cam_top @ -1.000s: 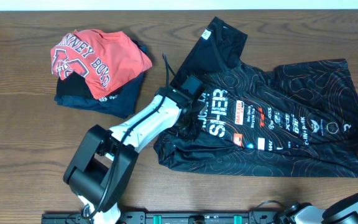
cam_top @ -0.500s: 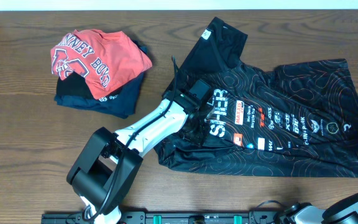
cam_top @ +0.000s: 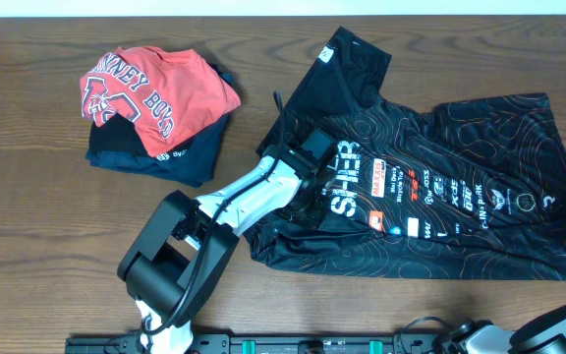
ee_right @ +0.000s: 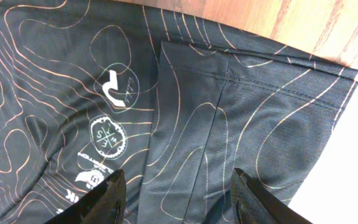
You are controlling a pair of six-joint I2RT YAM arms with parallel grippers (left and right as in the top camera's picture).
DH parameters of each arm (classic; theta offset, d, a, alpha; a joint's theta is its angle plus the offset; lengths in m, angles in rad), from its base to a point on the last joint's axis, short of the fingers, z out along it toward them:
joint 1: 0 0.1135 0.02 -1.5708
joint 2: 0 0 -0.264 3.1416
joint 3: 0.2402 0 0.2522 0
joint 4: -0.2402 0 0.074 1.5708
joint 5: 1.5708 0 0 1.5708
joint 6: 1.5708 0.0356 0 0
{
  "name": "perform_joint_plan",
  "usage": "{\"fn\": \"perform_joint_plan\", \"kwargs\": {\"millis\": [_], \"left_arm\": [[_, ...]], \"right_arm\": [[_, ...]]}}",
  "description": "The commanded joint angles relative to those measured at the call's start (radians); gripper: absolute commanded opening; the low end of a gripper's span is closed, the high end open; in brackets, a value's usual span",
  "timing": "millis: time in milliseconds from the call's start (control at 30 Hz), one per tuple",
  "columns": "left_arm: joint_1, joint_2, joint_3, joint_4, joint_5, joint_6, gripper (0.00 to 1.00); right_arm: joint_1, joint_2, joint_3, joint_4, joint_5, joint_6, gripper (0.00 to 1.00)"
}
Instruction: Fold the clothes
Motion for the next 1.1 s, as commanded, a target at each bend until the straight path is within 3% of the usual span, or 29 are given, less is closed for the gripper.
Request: {"fn": "perform_joint_plan", "kwargs": {"millis": [0,300,767,1067], "left_arm": [[0.001,0.01,-0.004,-0.013,-0.004,0.007,0.06],[0.0,-0.092,0.132,-0.139,0.001,0.004,0.06],[0.001,-0.118,0.137,-0.034,-0.017,0.028,0.06],[0.002,-0.118,0.163,-0.001,-0.14,0.076,0.06]], "right_arm": [[0.006,-0.013,0.019,-0.002,-0.008,0.003,0.52],[0.006,-0.013,0.018,0.0,-0.008,0.011,0.52],[0.006,-0.013,0.019,0.0,-0.008,0.011,0.52],[0.006,-0.013,0.019,0.001,-0.008,0.011,0.52]]}}
